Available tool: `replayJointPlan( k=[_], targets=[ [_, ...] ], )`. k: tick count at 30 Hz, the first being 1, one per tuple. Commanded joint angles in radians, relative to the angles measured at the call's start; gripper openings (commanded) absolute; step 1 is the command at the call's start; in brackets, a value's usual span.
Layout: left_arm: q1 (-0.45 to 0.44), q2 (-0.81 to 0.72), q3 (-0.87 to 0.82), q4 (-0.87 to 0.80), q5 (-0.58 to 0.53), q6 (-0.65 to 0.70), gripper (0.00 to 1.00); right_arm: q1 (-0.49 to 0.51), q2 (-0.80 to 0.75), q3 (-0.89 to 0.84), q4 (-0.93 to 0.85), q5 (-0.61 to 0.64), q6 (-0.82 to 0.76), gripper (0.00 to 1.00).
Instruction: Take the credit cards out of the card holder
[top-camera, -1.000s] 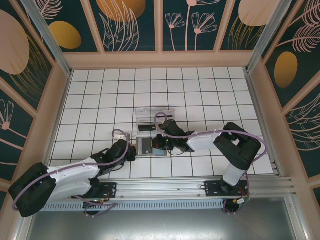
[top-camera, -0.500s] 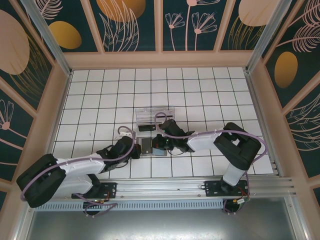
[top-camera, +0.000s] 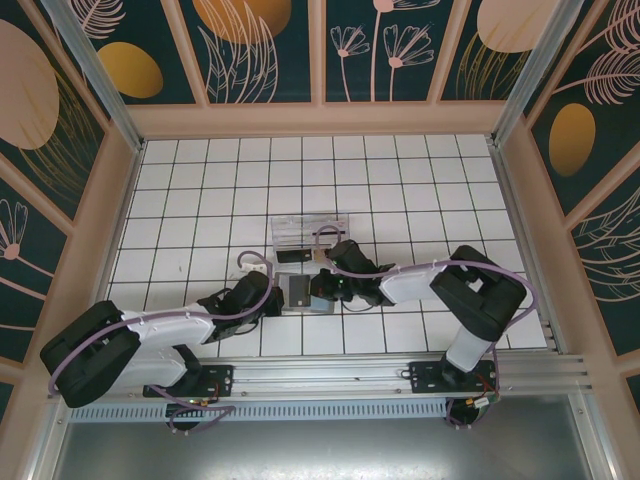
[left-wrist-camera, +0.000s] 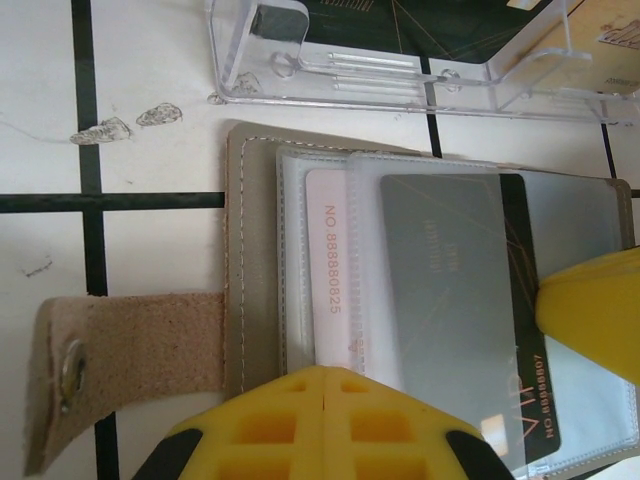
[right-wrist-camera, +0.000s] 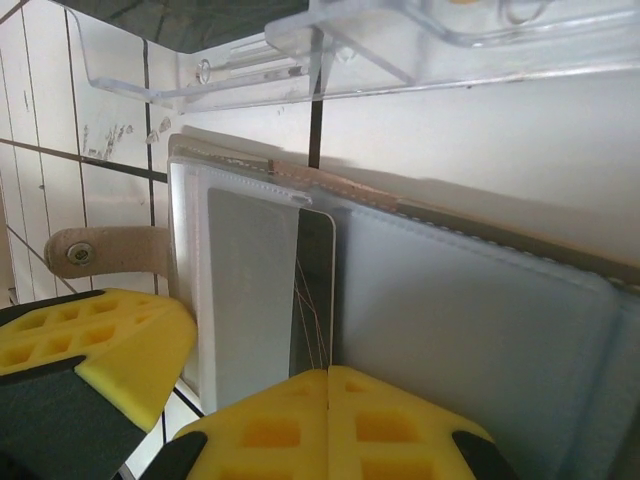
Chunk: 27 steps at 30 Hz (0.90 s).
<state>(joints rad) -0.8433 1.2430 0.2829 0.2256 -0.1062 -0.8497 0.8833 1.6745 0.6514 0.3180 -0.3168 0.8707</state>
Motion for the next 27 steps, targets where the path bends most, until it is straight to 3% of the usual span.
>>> replayJointPlan(
  k=[1,5,10,18,27],
  targets=[
    [0.005,0.018,-0.008,-0.063,-0.025,-0.009,0.0,-0.009,-0.033,-0.013,0.006,-0.008,-0.016,0.0],
    [0.005,0.021,-0.001,-0.056,-0.015,-0.004,0.0,-0.002,-0.02,-0.004,0.016,-0.007,-0.013,0.22],
    [0.004,0.018,-0.007,-0.05,-0.01,-0.005,0.0,0.002,0.012,0.007,0.026,-0.014,-0.008,0.24],
    [0.004,0.013,-0.014,-0.045,-0.007,-0.008,0.0,0.017,0.06,0.049,0.044,-0.03,-0.01,0.23],
    [0.006,-0.007,-0.027,-0.054,-0.018,-0.019,0.0,0.004,0.028,0.004,0.035,-0.009,0.001,0.04]
  ],
)
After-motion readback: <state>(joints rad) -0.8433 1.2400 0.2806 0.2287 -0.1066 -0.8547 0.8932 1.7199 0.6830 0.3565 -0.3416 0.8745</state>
